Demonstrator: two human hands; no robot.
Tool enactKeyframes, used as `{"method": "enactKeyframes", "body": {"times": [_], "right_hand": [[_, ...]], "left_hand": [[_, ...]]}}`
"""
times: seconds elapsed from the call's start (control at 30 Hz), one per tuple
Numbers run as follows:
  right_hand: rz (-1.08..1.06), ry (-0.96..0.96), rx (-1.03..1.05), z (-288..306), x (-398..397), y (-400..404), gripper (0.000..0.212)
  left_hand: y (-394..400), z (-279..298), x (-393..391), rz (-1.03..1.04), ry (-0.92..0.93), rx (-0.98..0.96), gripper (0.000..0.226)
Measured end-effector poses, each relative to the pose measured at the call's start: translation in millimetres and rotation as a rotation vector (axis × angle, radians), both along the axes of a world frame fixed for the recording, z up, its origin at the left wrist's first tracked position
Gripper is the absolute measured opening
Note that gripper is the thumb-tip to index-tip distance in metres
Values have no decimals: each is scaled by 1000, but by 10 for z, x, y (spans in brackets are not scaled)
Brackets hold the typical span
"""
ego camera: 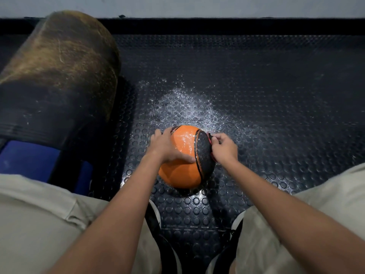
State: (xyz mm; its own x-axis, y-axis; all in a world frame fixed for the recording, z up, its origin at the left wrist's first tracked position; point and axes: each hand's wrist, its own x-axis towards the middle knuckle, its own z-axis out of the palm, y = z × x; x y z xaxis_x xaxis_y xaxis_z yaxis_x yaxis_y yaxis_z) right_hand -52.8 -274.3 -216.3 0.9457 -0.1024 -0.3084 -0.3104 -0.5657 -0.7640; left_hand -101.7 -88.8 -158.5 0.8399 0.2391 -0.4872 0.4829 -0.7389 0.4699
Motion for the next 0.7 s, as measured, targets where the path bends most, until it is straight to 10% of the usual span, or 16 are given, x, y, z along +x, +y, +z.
{"method": "enactKeyframes", "body": {"times": [0.7], "right_hand": [[217,-235,-24,104,-28,146,19]], "left_hand": [[116,-31,24,-16,-14,-53,144]]}}
